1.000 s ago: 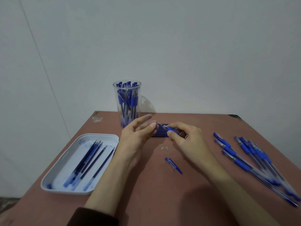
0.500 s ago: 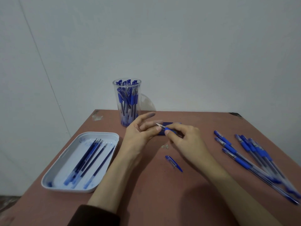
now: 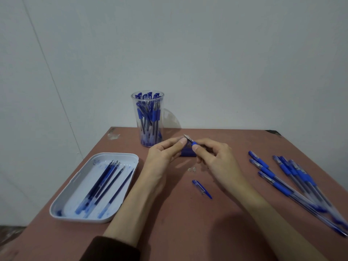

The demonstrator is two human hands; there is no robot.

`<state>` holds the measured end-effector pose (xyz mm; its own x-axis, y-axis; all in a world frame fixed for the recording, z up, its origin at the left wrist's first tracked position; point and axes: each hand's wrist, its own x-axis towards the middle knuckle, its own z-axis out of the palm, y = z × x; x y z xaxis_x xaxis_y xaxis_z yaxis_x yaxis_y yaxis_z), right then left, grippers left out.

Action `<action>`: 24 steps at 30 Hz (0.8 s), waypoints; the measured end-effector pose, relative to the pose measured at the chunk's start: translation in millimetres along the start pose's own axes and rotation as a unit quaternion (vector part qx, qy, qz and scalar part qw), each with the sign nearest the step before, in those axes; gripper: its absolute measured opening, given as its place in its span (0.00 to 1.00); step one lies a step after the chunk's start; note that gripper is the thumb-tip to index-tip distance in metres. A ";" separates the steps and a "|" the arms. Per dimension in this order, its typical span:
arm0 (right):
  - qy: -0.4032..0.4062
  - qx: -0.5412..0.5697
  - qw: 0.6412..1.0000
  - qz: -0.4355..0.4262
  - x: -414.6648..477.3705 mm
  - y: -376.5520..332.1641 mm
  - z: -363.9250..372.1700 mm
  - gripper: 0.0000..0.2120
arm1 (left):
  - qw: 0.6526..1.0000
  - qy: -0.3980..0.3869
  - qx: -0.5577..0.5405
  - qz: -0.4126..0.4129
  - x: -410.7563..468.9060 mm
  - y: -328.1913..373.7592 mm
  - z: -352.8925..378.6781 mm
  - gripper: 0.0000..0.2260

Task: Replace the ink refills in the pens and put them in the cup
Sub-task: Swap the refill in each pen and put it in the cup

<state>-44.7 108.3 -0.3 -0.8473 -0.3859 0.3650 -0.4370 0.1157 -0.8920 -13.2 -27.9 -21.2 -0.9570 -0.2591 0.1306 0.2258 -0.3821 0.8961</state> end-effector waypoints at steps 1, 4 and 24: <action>-0.005 -0.006 1.000 0.000 0.0 -0.2 0.4 0.07 | 1.000 -0.006 -0.001 -0.001 -1.4 0.4 0.8 0.19; -0.031 -0.007 1.000 0.000 -1.0 -2.2 2.0 0.07 | 1.000 -0.017 -0.021 -0.013 -5.2 0.7 4.4 0.15; -0.083 0.162 0.978 0.099 -0.9 -8.2 0.1 0.04 | 1.000 -0.022 0.008 0.020 -6.9 3.4 6.4 0.08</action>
<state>-40.3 107.6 6.6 -0.8337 -0.5310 0.1518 -0.1276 -0.0823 -0.9884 -6.9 -21.7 -16.4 -0.9542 -0.2352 0.1848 0.2619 -0.3581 0.8962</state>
